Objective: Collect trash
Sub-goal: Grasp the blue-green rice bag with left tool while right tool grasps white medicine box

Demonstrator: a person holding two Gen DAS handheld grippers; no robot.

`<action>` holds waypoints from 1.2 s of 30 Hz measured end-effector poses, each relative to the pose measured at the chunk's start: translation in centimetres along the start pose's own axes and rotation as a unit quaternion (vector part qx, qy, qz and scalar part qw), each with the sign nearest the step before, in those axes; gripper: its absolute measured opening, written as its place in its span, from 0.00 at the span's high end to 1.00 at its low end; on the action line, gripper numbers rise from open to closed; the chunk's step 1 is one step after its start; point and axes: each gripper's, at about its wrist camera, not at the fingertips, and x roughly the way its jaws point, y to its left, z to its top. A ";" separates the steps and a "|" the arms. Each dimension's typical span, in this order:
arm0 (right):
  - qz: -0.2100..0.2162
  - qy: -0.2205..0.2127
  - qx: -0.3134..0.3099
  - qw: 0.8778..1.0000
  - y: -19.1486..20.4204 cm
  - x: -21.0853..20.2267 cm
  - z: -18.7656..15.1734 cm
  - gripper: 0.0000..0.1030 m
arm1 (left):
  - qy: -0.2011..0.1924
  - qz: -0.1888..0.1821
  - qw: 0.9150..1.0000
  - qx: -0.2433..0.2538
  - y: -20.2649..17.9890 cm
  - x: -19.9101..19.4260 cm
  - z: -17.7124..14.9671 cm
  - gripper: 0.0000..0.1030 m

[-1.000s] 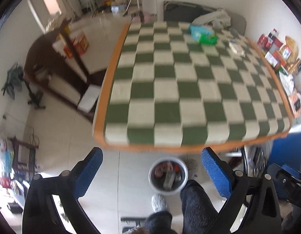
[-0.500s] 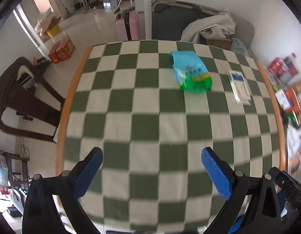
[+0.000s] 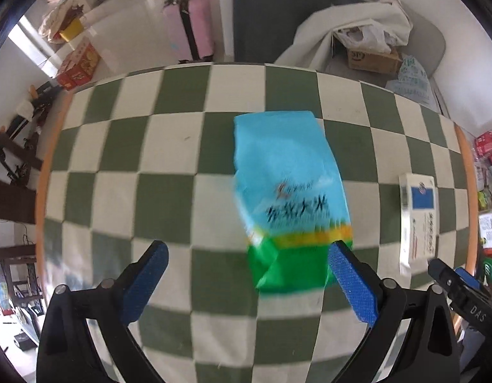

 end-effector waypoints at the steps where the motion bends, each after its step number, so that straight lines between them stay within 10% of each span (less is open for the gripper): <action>1: -0.003 0.004 -0.001 1.000 0.0 0.9 1.0 0.00 | 0.003 -0.003 1.000 0.003 -0.3 0.6 0.4 0.07; 9: -0.017 0.032 -0.005 0.999 -0.1 6.1 5.1 0.00 | 0.017 -0.013 1.000 0.020 -1.7 3.8 2.0 0.46; 13: -0.020 0.040 -0.020 0.999 0.6 7.6 5.5 0.00 | 0.018 -0.012 0.999 0.028 -1.5 3.9 2.2 0.95; 18: -0.036 0.037 -0.042 0.998 1.7 8.6 5.1 0.06 | 0.007 -0.003 1.000 0.025 -0.8 3.5 1.3 0.96; 20: -0.061 0.017 -0.058 0.996 2.2 8.3 4.8 0.25 | -0.001 0.003 1.000 0.025 -0.5 3.0 0.8 0.97; 36: -0.022 -0.016 -0.045 0.999 2.1 5.4 0.7 0.25 | -0.044 0.019 0.999 -0.012 4.0 -1.8 -3.7 0.99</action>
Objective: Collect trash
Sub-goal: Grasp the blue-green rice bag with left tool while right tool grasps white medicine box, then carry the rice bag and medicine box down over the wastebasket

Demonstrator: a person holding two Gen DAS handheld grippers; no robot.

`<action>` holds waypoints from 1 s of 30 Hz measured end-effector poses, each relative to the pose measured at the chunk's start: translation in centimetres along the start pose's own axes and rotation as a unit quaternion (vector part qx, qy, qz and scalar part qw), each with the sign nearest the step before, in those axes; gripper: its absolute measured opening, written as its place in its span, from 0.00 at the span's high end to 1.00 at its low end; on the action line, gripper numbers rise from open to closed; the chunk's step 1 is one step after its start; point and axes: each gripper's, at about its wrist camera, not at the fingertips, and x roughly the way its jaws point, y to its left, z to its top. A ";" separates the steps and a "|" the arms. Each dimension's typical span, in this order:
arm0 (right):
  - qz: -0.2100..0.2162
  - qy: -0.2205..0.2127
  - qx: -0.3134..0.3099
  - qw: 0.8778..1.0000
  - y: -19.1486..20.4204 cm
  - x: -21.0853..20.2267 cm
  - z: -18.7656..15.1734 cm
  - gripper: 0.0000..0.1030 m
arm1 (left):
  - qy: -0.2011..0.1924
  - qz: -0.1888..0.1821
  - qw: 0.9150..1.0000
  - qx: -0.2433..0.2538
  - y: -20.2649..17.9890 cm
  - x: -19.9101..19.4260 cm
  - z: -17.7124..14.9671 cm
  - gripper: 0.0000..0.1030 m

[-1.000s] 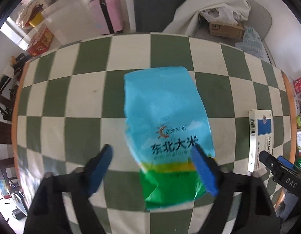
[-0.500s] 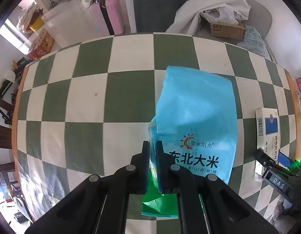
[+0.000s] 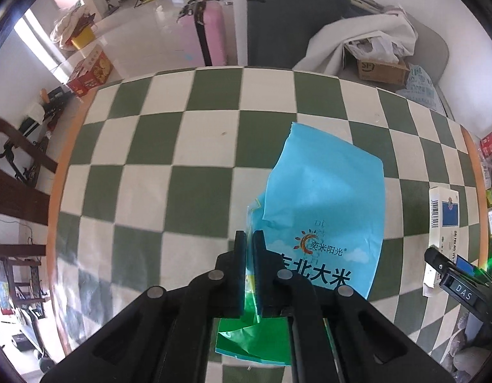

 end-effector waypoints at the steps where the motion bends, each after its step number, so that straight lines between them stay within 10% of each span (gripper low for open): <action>1: 0.002 -0.003 -0.002 1.000 0.0 -0.5 -0.3 0.25 | -0.003 -0.001 1.000 -0.002 0.2 -0.4 -0.3 0.99; 15: 0.046 -0.043 -0.029 0.998 3.2 -9.2 -10.1 0.25 | -0.046 -0.016 0.998 -0.027 6.3 -8.5 -10.3 0.99; 30: 0.065 -0.085 -0.012 0.994 7.6 -19.4 -33.3 0.25 | -0.080 -0.077 0.994 -0.004 15.9 -16.2 -27.5 0.99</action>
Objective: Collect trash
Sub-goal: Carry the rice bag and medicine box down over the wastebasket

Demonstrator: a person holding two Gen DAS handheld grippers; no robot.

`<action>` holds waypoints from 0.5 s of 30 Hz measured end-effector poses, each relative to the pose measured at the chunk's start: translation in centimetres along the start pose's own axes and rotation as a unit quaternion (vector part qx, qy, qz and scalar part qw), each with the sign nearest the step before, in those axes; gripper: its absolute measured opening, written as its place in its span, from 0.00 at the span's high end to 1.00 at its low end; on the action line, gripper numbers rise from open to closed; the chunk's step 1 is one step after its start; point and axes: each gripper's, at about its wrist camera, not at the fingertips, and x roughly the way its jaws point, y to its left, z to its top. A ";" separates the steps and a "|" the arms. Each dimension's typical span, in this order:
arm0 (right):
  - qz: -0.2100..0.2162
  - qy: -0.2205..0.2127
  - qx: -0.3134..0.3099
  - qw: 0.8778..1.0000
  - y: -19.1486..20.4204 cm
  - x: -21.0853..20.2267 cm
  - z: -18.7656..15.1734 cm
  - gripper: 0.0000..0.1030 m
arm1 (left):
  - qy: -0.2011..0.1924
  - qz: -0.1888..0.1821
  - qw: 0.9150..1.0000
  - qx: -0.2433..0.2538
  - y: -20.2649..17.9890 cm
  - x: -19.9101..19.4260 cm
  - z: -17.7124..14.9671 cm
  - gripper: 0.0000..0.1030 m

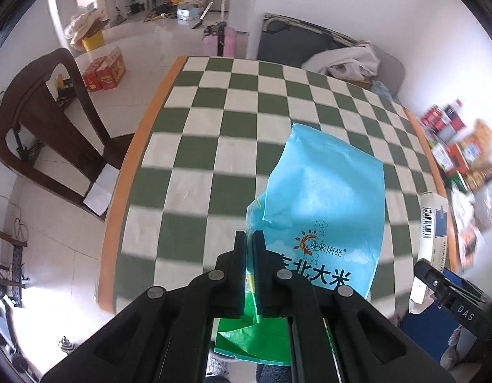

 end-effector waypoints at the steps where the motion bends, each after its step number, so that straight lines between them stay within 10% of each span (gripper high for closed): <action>1: -0.001 -0.001 0.004 1.000 0.3 -0.8 -1.8 0.25 | -0.001 -0.002 1.000 0.004 0.4 -0.4 -1.0 0.99; 15: 0.017 0.082 0.012 0.996 1.7 -2.9 -22.9 0.25 | 0.093 0.008 0.995 -0.024 6.2 -0.8 -17.7 0.99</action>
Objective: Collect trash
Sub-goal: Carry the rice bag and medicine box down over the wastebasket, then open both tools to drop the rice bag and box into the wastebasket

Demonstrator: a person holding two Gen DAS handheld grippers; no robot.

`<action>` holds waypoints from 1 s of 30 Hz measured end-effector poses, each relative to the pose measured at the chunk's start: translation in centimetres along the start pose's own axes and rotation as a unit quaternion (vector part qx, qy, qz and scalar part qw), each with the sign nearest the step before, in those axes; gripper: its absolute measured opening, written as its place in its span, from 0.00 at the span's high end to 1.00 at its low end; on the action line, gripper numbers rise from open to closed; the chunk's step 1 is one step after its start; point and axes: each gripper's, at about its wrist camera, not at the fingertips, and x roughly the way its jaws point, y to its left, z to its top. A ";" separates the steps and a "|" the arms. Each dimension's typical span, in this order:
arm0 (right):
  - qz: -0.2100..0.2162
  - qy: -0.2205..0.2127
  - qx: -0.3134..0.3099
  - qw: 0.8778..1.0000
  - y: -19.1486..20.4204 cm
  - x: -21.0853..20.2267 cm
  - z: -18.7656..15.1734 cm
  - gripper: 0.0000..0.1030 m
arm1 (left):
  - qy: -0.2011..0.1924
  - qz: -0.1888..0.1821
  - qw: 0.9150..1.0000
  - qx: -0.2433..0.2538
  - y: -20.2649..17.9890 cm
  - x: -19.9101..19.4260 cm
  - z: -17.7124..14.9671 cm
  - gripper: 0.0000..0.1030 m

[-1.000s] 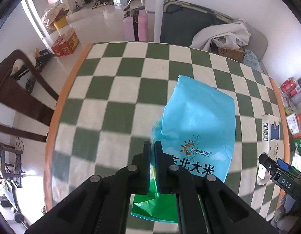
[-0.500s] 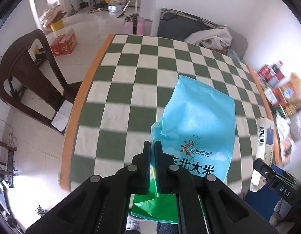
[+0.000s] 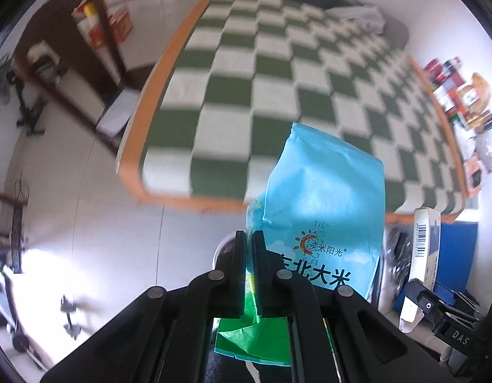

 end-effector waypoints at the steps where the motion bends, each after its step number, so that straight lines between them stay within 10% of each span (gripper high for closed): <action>1: 0.002 0.011 -0.002 1.000 -0.2 0.7 -1.2 0.25 | 0.009 0.004 1.000 -0.005 0.3 0.7 -1.0 0.99; 15: -0.006 0.130 -0.005 0.991 -6.7 21.4 -11.6 0.25 | 0.132 0.032 0.987 -0.083 3.4 22.8 -11.0 0.98; 30: -0.010 0.161 0.030 0.986 -9.9 44.8 -12.5 0.25 | 0.200 0.024 0.977 -0.066 4.6 43.2 -12.0 0.98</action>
